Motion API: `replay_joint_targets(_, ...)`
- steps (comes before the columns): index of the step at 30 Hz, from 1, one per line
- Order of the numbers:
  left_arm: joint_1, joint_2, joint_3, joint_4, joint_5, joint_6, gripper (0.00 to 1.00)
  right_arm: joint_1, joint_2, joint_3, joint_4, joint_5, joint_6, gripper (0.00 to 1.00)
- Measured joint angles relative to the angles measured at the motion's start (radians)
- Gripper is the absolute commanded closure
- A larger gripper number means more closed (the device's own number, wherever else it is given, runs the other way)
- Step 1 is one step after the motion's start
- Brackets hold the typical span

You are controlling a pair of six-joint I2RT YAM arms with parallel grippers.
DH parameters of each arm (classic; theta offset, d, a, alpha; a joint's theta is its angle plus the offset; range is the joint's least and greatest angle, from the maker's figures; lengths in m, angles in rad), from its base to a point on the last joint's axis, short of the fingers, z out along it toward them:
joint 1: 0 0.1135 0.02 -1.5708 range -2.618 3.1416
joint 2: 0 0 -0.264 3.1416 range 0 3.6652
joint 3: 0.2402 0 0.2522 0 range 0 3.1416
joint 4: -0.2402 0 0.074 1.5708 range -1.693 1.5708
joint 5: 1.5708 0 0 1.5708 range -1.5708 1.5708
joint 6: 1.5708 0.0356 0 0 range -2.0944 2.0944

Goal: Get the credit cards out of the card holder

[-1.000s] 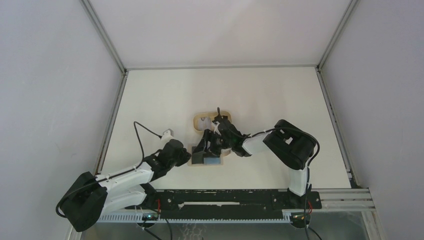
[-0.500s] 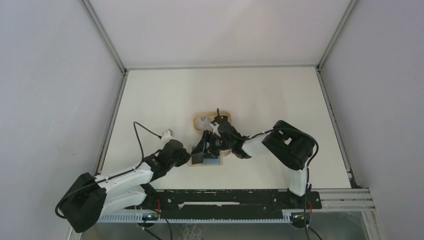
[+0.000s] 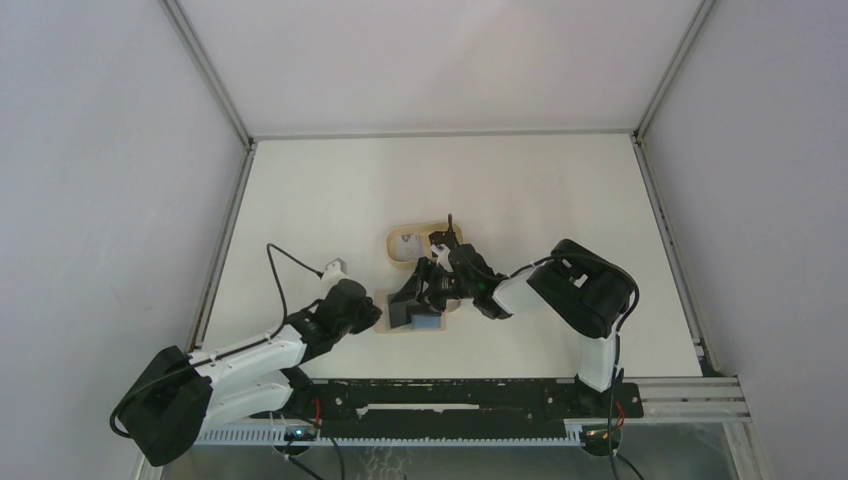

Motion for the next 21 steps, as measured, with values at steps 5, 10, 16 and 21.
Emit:
replay_joint_targets(5, 0.000, 0.000, 0.000, 0.000, 0.000, 0.000, 1.00, -0.012, -0.018, -0.021, 0.031, -0.008, 0.019, 0.33)
replay_joint_targets(10, 0.000, 0.000, 0.000, 0.000, 0.000, 0.000, 1.00, -0.019, -0.027, -0.048, 0.053, -0.013, 0.026, 0.43)
replay_joint_targets(16, 0.000, 0.000, 0.000, 0.000, 0.000, 0.000, 1.00, -0.025, -0.027, -0.069, 0.063, -0.015, 0.029, 0.56)
replay_joint_targets(21, 0.000, 0.000, 0.000, 0.000, 0.000, 0.000, 1.00, -0.031, -0.028, -0.090, 0.068, -0.015, 0.021, 0.76)
